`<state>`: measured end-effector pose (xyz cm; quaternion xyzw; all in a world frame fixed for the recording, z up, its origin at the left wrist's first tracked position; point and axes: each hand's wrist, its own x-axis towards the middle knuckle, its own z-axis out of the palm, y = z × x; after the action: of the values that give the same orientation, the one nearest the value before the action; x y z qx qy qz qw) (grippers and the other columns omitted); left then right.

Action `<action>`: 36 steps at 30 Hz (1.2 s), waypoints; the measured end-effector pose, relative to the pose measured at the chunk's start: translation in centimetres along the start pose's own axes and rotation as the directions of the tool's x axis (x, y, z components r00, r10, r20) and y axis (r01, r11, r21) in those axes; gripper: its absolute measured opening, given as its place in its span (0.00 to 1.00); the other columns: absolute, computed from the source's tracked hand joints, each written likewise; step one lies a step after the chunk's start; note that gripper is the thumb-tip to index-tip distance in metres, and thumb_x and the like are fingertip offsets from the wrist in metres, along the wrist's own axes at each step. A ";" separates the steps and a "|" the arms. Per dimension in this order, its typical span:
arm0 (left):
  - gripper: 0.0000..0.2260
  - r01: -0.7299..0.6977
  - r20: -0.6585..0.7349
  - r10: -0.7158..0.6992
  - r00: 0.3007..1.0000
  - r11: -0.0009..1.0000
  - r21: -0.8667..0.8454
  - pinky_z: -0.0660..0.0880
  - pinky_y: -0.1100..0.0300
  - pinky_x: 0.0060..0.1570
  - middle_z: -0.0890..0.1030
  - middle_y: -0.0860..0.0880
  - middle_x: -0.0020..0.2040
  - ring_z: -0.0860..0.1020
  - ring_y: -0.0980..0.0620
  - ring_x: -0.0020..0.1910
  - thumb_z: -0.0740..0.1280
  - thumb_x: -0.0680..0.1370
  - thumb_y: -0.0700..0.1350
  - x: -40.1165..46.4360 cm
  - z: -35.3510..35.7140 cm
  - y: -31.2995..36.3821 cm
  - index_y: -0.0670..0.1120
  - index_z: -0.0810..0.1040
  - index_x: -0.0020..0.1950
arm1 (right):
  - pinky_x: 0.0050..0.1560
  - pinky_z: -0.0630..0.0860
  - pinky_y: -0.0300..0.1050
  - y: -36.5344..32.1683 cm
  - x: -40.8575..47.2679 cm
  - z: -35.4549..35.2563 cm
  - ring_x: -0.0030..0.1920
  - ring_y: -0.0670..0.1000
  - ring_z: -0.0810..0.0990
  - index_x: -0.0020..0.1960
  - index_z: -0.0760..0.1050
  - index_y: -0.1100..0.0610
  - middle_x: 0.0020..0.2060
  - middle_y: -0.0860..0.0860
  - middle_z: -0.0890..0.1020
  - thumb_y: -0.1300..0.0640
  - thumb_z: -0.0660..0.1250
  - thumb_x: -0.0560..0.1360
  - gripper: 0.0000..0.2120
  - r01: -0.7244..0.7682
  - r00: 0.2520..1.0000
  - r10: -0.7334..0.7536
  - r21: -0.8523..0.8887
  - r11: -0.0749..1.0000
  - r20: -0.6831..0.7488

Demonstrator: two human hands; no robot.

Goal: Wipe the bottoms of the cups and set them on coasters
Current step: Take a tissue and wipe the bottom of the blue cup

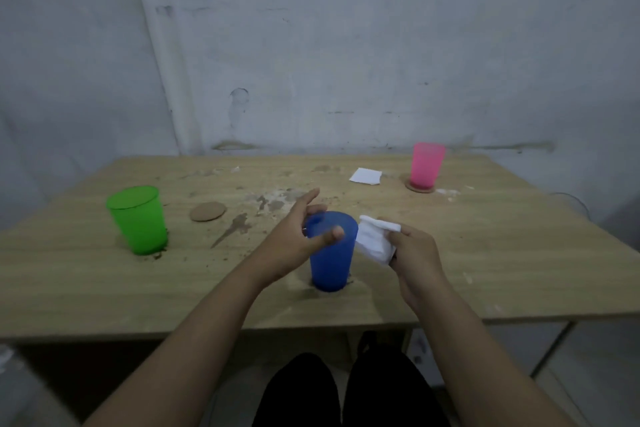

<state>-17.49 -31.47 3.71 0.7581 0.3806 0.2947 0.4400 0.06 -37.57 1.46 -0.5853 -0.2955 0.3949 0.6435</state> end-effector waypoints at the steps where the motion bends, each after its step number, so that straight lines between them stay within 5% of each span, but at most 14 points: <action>1: 0.48 0.007 -0.041 -0.008 0.999 1.000 -0.013 0.65 0.61 0.63 0.64 0.54 0.73 0.66 0.54 0.70 0.71 0.65 0.63 -0.3 0.3 0.0 0.56 0.49 0.77 | 0.54 0.79 0.51 0.2 -0.4 0.1 0.49 0.54 0.83 0.54 0.81 0.58 0.48 0.54 0.85 0.66 0.56 0.76 0.16 0.002 1.000 -0.002 -0.014 1.000 -0.007; 9: 0.56 0.036 -0.142 -0.038 0.989 0.999 -0.016 0.64 0.55 0.66 0.52 0.52 0.78 0.57 0.48 0.76 0.77 0.67 0.50 -1.4 2.9 -1.1 0.60 0.34 0.75 | 0.55 0.78 0.50 1.2 -1.8 0.5 0.50 0.52 0.81 0.57 0.79 0.58 0.45 0.49 0.83 0.63 0.57 0.78 0.14 0.060 0.998 -0.059 0.003 0.998 -0.031; 18: 0.53 -0.028 -0.274 -0.020 0.961 0.985 -0.170 0.67 0.57 0.60 0.59 0.49 0.76 0.66 0.49 0.70 0.77 0.68 0.48 -0.5 2.6 0.8 0.61 0.37 0.75 | 0.52 0.78 0.48 2.1 -1.5 -0.6 0.52 0.49 0.80 0.64 0.74 0.53 0.57 0.50 0.80 0.71 0.57 0.74 0.24 0.097 0.994 -0.090 -0.126 0.987 0.064; 22: 0.52 -0.100 -0.271 0.040 0.962 0.972 -0.214 0.69 0.60 0.56 0.63 0.50 0.74 0.68 0.56 0.60 0.76 0.69 0.49 0.3 2.5 3.1 0.59 0.38 0.76 | 0.53 0.78 0.47 2.2 -1.1 0.1 0.54 0.53 0.82 0.61 0.76 0.54 0.54 0.54 0.83 0.70 0.57 0.75 0.21 -0.070 0.984 0.038 0.177 0.982 0.174; 26: 0.50 -0.122 -0.296 0.047 0.954 0.963 -0.241 0.70 0.61 0.55 0.65 0.52 0.71 0.69 0.56 0.60 0.76 0.68 0.50 0.7 2.6 3.7 0.59 0.41 0.76 | 0.63 0.73 0.51 2.0 -1.2 1.0 0.58 0.55 0.81 0.62 0.74 0.58 0.57 0.58 0.81 0.70 0.54 0.77 0.18 -0.244 0.939 0.059 0.539 0.806 0.338; 36: 0.34 -0.117 -0.360 0.021 0.933 0.962 -0.247 0.73 0.70 0.42 0.73 0.53 0.61 0.74 0.63 0.51 0.77 0.67 0.47 1.0 2.7 3.0 0.56 0.57 0.62 | 0.58 0.78 0.50 2.7 -1.9 1.7 0.60 0.57 0.79 0.66 0.68 0.63 0.61 0.62 0.78 0.71 0.54 0.75 0.21 -0.405 0.869 0.119 0.554 0.728 0.479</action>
<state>-13.93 -32.79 5.34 0.6401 0.3835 0.4899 0.4508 -2.79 -38.32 -0.79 -0.2711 -0.1842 0.6742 0.6619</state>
